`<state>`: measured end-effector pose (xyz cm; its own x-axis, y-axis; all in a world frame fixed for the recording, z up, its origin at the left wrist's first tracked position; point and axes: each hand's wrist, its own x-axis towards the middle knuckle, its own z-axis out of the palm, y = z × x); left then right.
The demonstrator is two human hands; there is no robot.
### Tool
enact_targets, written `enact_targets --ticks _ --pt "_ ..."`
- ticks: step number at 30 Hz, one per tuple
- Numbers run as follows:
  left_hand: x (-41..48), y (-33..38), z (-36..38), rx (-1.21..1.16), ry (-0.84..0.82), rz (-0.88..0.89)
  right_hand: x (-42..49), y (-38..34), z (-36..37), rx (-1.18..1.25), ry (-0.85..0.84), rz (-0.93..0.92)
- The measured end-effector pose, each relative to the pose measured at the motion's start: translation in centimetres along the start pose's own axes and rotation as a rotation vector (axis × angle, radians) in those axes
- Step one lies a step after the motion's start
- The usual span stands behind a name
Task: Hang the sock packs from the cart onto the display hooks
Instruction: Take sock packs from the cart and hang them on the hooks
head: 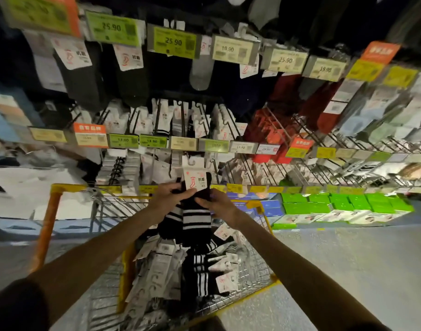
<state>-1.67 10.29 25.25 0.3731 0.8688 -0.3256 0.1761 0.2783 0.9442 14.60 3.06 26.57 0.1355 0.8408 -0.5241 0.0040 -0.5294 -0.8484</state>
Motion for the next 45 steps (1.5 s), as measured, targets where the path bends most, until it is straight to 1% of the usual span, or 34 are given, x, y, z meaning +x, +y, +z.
enact_targets --ticks 2,4,6,8,11,14,17,19,21,25,30,34,39,43,45 --pt "0.8 -0.3 0.2 0.016 -0.041 -0.037 1.0 0.6 -0.2 0.005 -0.003 -0.011" --pt "1.9 -0.8 0.6 0.034 -0.045 -0.068 2.1 1.4 -0.5 -0.011 0.022 -0.045" --pt "2.6 -1.1 1.3 0.069 -0.025 -0.097 3.2 2.5 -0.9 -0.007 0.087 -0.052" --pt "3.5 -1.5 1.8 0.108 0.019 -0.090 4.3 3.4 -1.5 0.035 0.176 -0.025" --pt "5.3 -1.9 2.3 0.151 0.055 -0.105 6.7 4.2 -2.3 0.064 0.210 0.007" --pt "7.4 -2.5 3.3 0.133 0.107 -0.130 8.7 3.7 -3.3 0.101 0.200 0.042" --pt "8.8 -2.3 3.7 0.153 0.142 -0.100 10.3 2.8 -4.5 0.161 0.131 0.070" --pt "9.5 -2.2 3.6 0.204 0.121 -0.081 11.2 2.4 -5.2 0.182 0.078 0.060" --pt "10.0 -2.0 3.4 0.224 0.113 -0.097 12.3 2.4 -5.8 0.184 0.056 0.047" --pt "10.7 -1.5 3.4 0.206 0.091 -0.120 13.5 2.6 -6.3 0.219 0.000 0.036" --pt "11.0 -0.9 3.0 0.256 0.081 -0.052 13.9 2.6 -6.7 0.255 -0.058 -0.027" --pt "11.5 -0.8 2.9 0.279 0.055 -0.012 13.9 2.5 -6.5 0.287 -0.055 -0.056" --pt "12.1 -0.6 2.6 0.271 0.038 -0.024 14.2 2.1 -6.2 0.304 -0.041 -0.075" --pt "12.8 -0.1 2.6 0.231 0.023 -0.028 14.4 1.2 -6.2 0.420 -0.045 0.015" --pt "13.1 0.1 2.6 0.208 0.023 -0.051 14.4 0.8 -6.0 0.424 -0.029 0.070"
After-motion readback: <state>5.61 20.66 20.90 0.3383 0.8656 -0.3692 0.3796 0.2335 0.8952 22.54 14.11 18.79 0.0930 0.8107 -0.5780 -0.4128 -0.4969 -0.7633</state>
